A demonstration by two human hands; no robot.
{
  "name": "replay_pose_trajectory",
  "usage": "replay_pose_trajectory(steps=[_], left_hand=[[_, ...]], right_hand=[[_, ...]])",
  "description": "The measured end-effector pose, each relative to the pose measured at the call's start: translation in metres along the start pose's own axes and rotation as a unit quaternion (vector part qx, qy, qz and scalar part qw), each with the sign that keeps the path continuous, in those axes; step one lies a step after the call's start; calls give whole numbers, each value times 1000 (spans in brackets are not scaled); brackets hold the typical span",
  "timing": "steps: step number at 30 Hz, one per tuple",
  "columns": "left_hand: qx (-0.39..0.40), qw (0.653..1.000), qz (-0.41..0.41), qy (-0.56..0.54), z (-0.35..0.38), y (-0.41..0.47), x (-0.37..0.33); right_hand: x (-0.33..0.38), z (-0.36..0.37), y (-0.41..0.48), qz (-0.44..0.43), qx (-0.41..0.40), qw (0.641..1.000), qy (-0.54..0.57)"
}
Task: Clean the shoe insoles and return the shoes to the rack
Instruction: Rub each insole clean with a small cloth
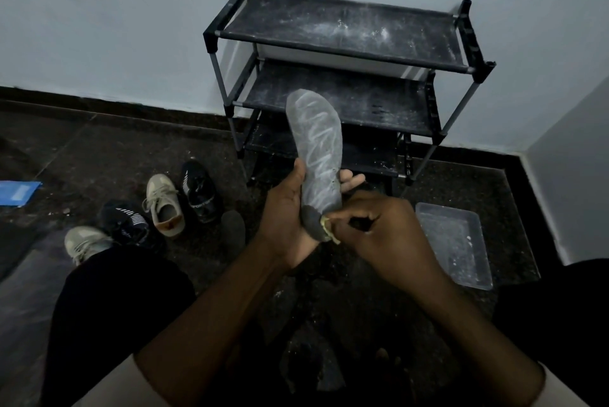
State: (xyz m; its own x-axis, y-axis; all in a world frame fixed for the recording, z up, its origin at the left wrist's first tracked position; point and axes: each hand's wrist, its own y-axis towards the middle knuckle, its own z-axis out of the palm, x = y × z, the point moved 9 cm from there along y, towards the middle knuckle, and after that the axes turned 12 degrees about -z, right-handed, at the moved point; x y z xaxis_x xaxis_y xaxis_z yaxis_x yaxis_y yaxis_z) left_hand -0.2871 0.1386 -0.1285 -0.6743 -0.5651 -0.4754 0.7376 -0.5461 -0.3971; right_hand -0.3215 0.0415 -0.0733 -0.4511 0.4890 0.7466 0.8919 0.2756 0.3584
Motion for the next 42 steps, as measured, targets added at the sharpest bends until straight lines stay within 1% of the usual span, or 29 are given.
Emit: replay_pose_trajectory(steps=[2,4,6,9,13,17,18,21,22,26,30,31,35,38,40,42], left_hand=[[0,1000,8,-5,-1,-1,-4],[2,1000,14,-11,-2,0,-5],[7,1000,10,-12,-2,0,-4],[6,1000,10,-11,-2,1,-4],[11,1000,11,-10,-3,3,-7],[16,1000,6,-9,-2,5,-5],[16,1000,8,-10,-2,5,-6],[21,1000,9,-11,-4,6,-7],[22,1000,8,-12,-5,6,-6],[22,999,21,-12,0,3,-5],[20,999,26,-14,-1,2,-6],[19,999,24,-10,-2,2,-5],[27,999,4,21,3,2,0],[42,999,5,33,6,1,0],[30,999,18,26,2,2,-3],[22,999,15,43,1,2,-2]], right_hand=[[9,9,-4,-18,24,999,11],[8,12,-8,-13,42,999,19],[-2,3,-6,9,29,999,18],[-3,-4,-1,1,2,1000,4],[4,8,-8,-18,41,999,-2],[-6,-13,-1,-19,-17,999,-41],[-4,-12,-1,-25,-16,999,-46],[4,1,-6,-41,20,998,-46],[3,-1,-7,-39,19,998,-48],[-1,-18,1,-38,-31,997,-65],[6,0,-6,-40,8,998,-53],[4,-2,-6,-33,9,998,-53],[-5,-19,3,-15,-38,997,-72],[2,-8,0,-17,-21,998,-62],[5,-3,-4,-20,-8,998,-59],[0,-12,-3,-5,-22,998,-61]])
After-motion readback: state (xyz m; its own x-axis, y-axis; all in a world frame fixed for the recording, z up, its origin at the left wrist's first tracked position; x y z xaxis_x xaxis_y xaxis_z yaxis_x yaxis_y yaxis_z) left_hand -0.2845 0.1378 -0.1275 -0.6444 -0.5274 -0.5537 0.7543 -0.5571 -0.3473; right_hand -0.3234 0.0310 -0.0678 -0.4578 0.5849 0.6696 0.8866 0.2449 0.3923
